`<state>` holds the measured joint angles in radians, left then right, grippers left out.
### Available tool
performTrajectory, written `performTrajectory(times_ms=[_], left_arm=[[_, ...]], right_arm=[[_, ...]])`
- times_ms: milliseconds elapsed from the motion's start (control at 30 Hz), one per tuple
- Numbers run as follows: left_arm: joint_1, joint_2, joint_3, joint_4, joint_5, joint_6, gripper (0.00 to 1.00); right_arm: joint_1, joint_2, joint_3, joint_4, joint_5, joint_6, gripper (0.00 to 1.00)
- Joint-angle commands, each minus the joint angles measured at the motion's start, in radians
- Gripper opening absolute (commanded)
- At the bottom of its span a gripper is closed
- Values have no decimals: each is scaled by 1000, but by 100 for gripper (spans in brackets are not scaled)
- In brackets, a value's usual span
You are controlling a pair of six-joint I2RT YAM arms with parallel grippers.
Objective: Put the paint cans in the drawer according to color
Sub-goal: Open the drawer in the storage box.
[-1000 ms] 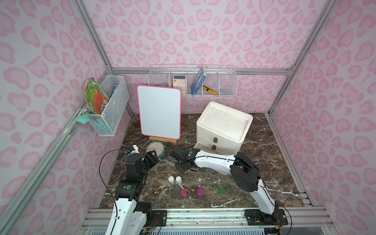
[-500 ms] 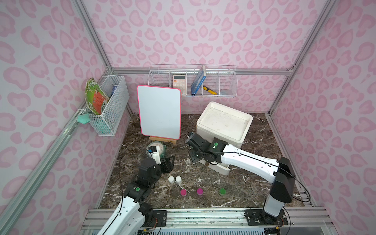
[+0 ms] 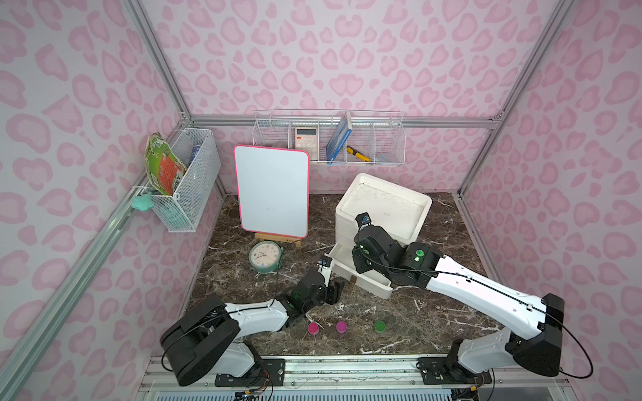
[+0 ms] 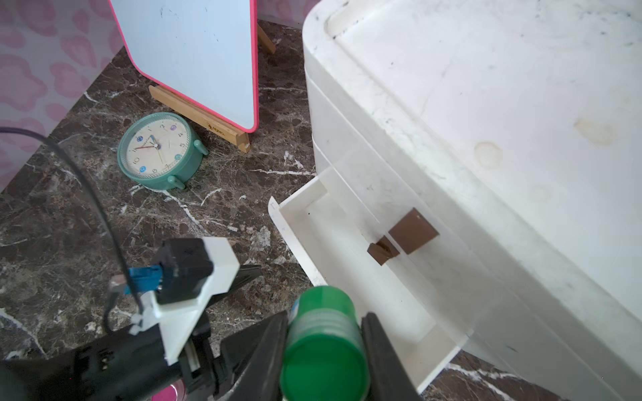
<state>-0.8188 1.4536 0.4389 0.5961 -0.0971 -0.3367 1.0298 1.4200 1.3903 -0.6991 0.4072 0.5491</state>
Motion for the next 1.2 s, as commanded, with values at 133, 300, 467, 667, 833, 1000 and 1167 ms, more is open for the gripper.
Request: performTrajectory(times_ms=[133,300,467,667,833,1000,1167], left_arm=[[-32,164,48,198,-47,18,65],[-46,203,57,239,-33,26,64],[-55,226,53,263,-23,40,64],[-57,244,81,238,-46,40,60],[-57,262,91,240,-54,44,51],[-56,278,98,238,-49,39,41],[-57,279,98,245,-39,40,24]], right_arm=[[0,-28,-20,33,22,15,21],[-3,-35,-20,39,22,14,21],[-3,-36,-63,53,13,16,21],[-5,-39,-80,62,7,20,21],[-4,-37,-76,64,4,22,21],[-5,-32,-69,60,0,22,21],[-5,-23,-60,60,-1,16,21]])
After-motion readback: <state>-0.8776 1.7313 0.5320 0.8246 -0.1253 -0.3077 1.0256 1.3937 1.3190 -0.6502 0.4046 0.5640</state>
